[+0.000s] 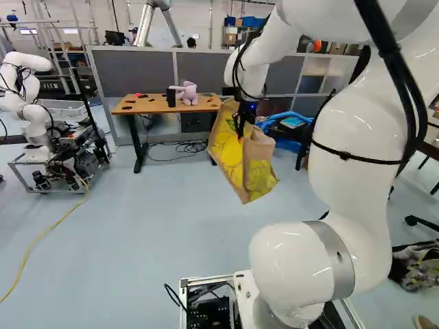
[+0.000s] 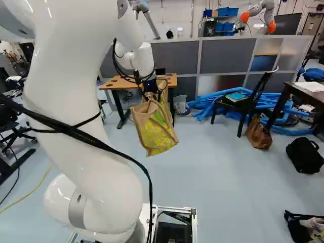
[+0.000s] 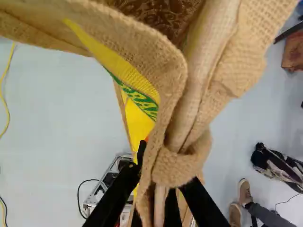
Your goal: Pick up the bag on the ground and place it on the table
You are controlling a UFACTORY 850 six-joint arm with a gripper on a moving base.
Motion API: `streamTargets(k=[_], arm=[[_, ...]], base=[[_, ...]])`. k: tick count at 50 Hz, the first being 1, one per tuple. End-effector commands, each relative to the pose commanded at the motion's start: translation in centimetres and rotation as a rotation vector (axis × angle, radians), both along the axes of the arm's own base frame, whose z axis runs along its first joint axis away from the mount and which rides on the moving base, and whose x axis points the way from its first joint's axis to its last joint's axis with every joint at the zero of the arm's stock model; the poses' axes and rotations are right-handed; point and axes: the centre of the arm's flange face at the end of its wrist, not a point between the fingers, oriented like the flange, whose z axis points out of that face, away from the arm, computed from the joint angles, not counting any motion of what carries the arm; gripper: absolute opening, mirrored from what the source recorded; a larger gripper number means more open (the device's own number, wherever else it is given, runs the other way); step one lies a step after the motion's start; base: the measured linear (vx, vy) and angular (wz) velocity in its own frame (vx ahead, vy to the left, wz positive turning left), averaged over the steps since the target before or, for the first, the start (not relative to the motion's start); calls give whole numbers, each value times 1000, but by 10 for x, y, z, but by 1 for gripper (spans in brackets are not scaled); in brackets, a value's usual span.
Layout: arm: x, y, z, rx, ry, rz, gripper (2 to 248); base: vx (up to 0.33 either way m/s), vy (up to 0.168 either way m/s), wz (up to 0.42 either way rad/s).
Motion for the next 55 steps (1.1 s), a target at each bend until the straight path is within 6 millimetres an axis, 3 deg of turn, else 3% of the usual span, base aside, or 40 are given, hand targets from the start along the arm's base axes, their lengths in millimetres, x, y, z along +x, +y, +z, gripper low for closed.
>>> streamTargets(k=[55], arm=[[-9, 1, 76, 0, -11, 2, 22]], base=[[0, 0, 0]])
